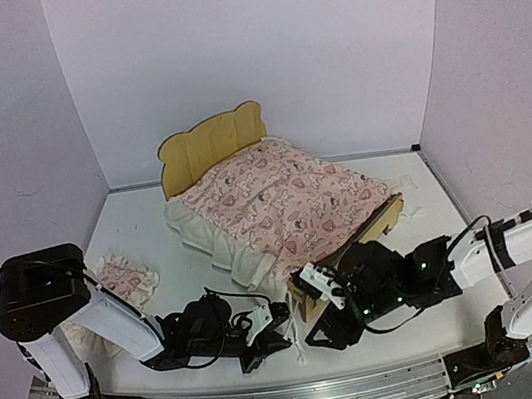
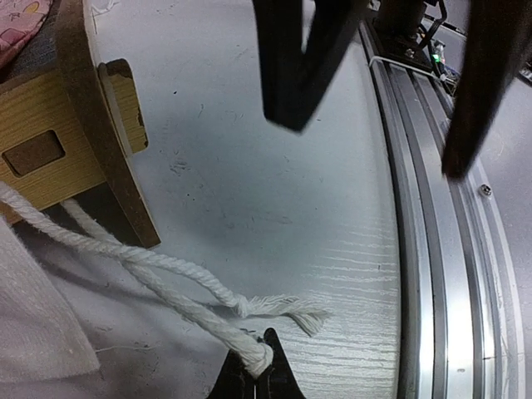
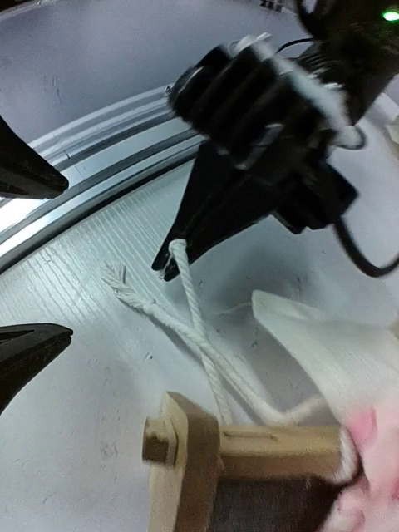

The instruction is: Set up the pet bed

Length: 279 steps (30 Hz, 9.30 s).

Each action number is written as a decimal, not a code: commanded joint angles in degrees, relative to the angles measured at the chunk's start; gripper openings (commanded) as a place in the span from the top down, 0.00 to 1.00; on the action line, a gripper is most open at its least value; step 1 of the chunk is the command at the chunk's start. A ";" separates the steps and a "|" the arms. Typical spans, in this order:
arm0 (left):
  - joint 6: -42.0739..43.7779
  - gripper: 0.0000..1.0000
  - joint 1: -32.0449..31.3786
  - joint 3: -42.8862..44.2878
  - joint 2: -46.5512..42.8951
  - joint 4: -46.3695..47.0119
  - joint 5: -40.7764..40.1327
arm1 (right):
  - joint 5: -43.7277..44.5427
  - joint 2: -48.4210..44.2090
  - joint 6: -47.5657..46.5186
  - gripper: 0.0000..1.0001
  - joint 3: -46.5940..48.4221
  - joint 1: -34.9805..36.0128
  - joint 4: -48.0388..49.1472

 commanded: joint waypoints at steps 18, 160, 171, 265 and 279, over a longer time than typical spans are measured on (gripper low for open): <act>-9.01 1.00 6.56 2.69 -7.24 -5.30 20.30 | 6.98 1.76 -34.05 0.45 -12.74 6.92 34.61; -25.12 1.00 7.90 -1.66 -4.54 19.74 7.35 | 38.35 12.67 15.09 1.00 0.59 9.20 29.03; -21.67 1.00 0.90 2.48 -0.64 19.46 -1.60 | 46.60 7.18 26.79 1.00 -1.48 9.37 7.81; -62.60 0.83 8.76 17.96 8.32 6.35 5.29 | 38.34 -1.52 31.54 1.00 -2.37 12.55 5.67; -62.25 0.75 6.40 14.36 6.74 10.33 -4.04 | 40.66 -2.23 33.42 1.00 -2.65 13.15 5.28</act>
